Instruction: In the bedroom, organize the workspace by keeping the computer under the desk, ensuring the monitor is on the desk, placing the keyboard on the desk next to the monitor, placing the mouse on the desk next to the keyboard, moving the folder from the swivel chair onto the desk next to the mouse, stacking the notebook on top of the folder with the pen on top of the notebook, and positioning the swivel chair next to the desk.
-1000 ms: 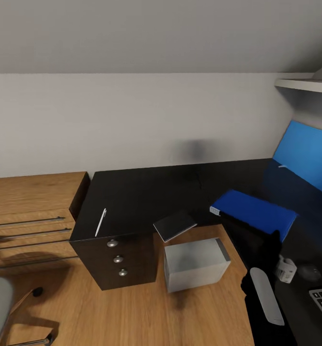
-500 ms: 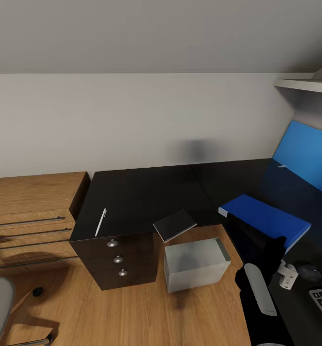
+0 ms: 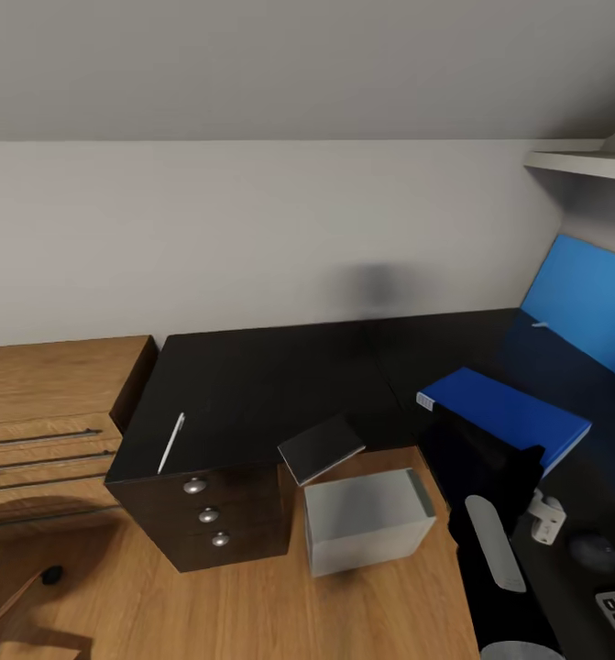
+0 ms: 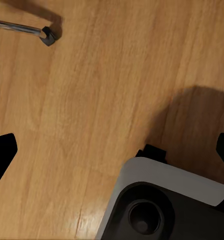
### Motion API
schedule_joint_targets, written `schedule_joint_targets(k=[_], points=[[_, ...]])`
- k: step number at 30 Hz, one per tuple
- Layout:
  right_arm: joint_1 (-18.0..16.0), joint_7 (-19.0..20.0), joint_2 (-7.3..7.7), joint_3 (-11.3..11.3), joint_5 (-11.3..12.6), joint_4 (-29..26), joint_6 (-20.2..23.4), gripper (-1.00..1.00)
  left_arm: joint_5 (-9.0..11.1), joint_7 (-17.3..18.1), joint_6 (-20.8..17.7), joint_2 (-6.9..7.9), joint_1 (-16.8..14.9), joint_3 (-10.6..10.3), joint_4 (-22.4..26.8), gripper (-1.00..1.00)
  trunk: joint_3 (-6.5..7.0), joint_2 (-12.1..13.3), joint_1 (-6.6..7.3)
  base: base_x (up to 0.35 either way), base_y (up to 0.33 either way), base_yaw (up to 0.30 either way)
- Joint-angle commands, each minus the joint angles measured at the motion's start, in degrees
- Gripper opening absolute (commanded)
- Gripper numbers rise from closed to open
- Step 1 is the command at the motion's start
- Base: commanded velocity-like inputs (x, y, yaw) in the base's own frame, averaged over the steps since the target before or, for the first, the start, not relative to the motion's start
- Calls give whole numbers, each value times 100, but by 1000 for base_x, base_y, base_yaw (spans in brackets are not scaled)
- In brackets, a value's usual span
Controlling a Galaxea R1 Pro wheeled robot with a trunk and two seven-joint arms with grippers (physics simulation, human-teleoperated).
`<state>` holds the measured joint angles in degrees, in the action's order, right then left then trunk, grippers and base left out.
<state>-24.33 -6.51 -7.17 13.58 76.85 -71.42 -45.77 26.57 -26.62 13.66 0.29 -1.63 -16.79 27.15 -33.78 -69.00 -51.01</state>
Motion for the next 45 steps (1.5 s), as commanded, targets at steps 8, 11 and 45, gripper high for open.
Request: schedule_joint_targets(k=[8,11,45], points=[[-379,-52,141,45,-56,588,-16,-100,59,-38,31,7,-4,-48,1,100,-5,-3,-2,67,-57,0],[-535,-56,252,49,-51,854,-19,-100,59,-37,31,7,-4,-49,1,100,-5,-3,-2,8,-6,0],[-898,-316,406,389,-14,1359,-1068,-100,50,-39,41,7,-4,-44,1,100,-5,-3,-2,-14,23,0]])
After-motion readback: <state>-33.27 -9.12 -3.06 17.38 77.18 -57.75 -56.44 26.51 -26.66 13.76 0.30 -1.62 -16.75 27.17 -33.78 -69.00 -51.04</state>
